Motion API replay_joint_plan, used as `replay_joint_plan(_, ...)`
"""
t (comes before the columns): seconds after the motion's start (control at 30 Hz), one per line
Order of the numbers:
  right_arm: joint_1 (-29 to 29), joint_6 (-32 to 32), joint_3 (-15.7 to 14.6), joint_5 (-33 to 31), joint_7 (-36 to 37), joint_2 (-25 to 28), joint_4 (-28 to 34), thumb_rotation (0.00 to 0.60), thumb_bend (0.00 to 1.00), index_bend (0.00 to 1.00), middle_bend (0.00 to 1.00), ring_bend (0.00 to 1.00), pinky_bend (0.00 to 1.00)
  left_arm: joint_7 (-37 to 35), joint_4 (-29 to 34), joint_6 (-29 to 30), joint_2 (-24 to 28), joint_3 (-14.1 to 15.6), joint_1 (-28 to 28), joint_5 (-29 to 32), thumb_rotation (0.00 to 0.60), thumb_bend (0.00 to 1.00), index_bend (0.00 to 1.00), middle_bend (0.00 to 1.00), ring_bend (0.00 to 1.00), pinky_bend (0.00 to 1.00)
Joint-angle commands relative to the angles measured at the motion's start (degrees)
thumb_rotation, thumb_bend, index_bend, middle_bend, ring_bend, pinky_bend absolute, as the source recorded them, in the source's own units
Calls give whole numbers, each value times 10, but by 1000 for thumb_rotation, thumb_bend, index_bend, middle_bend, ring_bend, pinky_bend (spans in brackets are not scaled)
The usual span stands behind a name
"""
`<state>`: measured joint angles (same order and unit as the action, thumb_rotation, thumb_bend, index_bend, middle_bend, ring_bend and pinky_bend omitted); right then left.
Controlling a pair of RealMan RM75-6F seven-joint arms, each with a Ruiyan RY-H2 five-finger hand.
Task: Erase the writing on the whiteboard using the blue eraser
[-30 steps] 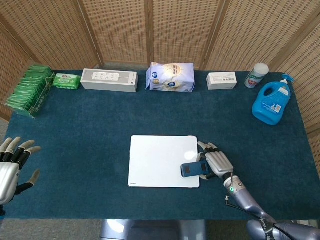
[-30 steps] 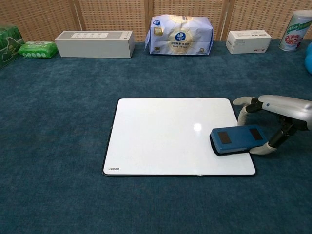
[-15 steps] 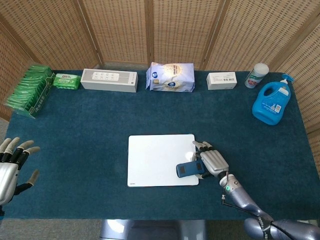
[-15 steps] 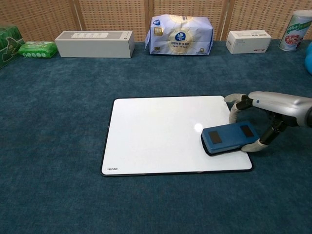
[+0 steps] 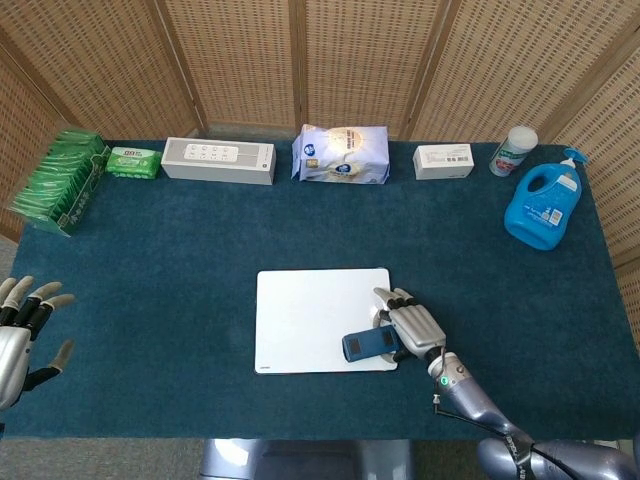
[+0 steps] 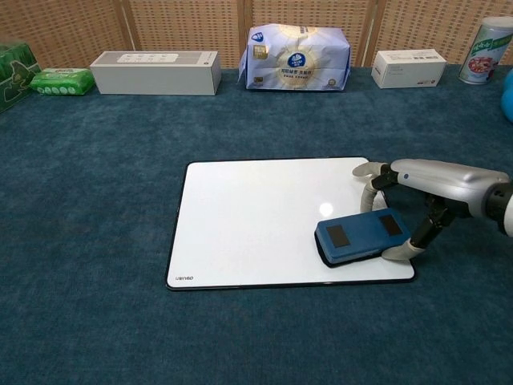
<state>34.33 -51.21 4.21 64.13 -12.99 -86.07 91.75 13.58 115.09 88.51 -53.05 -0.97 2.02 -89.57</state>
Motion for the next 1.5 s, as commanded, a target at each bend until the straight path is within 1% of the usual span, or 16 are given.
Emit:
replay_joint_plan(0.03,2,4,1,0,5,-4,-7,600,219,742,48,0,0,1,1,0,0,0,0,-1,600,428,251,203,50,0)
replay_joint_plan(0.57,32,39,27,-8,28,-7,-56,600,220,748,49,0,0,8,5,6,1,0,-4,0,600,428,251,201,40,0)
replay_joint_plan(1.0,50,54,40,-12,42,-9,-78,600,222,749,51,0,0,11,8,9,2,0,-7,-2,600,428,251,200,40,0)
replay_joint_plan(1.23,53,64,35,-17,52,-18,-97,600,224,750,54,0,0,8,9,15,6,1,-11,-6,600,428,251,200,40,0)
replay_joint_plan(1.5,29,32,16,-13,42,-5,-63,600,224,747,68,0,0,3,7,12,5,0,-8,-10,600,428,251,199,40,0)
